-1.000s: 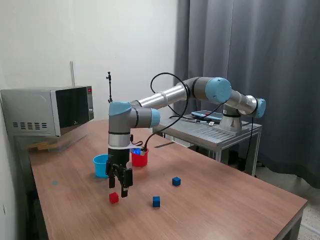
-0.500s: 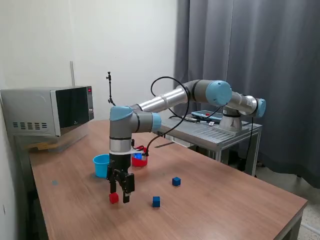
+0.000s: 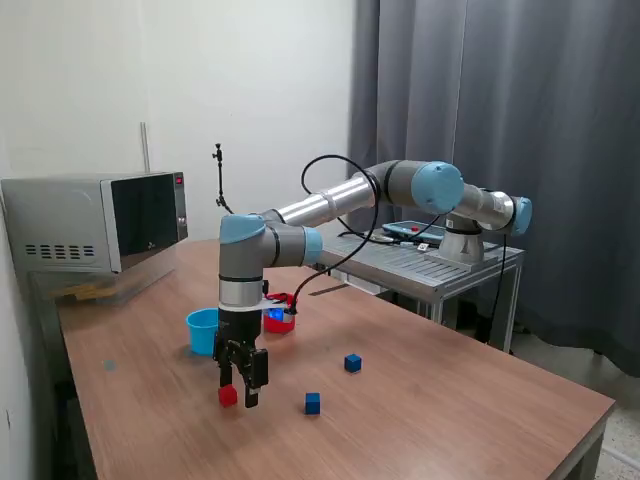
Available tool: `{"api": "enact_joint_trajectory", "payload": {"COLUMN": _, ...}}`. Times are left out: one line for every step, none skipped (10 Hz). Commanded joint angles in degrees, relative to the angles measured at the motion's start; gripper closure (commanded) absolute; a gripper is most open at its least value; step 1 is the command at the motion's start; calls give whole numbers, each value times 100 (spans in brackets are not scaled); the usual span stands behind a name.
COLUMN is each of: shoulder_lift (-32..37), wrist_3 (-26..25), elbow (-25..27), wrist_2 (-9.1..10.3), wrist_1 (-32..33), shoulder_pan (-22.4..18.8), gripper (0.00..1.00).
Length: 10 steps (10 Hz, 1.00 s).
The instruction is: Place red objects in the red bin, and blue objects in the blue bin.
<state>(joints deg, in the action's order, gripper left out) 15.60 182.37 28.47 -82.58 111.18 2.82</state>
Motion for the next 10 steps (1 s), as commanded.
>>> {"api": "enact_joint_trajectory", "payload": {"shoulder_lift": -13, "wrist_3": -35, "elbow": 1, "wrist_2": -143, "wrist_1": 0, "shoulder_pan": 0, "gripper": 0}}
{"api": "enact_joint_trajectory", "payload": {"shoulder_lift": -5, "wrist_3": -70, "elbow": -8, "wrist_2": -223, "wrist_1": 0, "shoulder_pan": 8, "gripper": 0}}
{"api": "enact_joint_trajectory", "payload": {"shoulder_lift": -4, "wrist_3": -79, "elbow": 1, "wrist_2": -250, "wrist_1": 18, "shoulder_pan": 9, "gripper": 0}}
{"api": "enact_joint_trajectory", "payload": {"shoulder_lift": -4, "wrist_3": -97, "elbow": -8, "wrist_2": -328, "wrist_1": 18, "shoulder_pan": 9, "gripper": 0}}
{"api": "enact_joint_trajectory", "payload": {"shoulder_lift": 4, "wrist_3": -97, "elbow": -34, "wrist_2": -364, "wrist_1": 18, "shoulder_pan": 9, "gripper": 0}}
{"api": "enact_joint_trajectory", "payload": {"shoulder_lift": 4, "wrist_3": -97, "elbow": -43, "wrist_2": -356, "wrist_1": 18, "shoulder_pan": 9, "gripper": 0}}
{"api": "enact_joint_trajectory", "payload": {"shoulder_lift": 13, "wrist_3": -97, "elbow": -52, "wrist_2": -356, "wrist_1": 27, "shoulder_pan": 9, "gripper": 0}}
{"api": "enact_joint_trajectory", "payload": {"shoulder_lift": 13, "wrist_3": -106, "elbow": -52, "wrist_2": -347, "wrist_1": 35, "shoulder_pan": 9, "gripper": 0}}
{"api": "enact_joint_trajectory", "payload": {"shoulder_lift": 13, "wrist_3": -106, "elbow": -26, "wrist_2": -338, "wrist_1": 114, "shoulder_pan": 9, "gripper": 0}}
{"api": "enact_joint_trajectory", "payload": {"shoulder_lift": 13, "wrist_3": -106, "elbow": -34, "wrist_2": -338, "wrist_1": 123, "shoulder_pan": 9, "gripper": 0}}
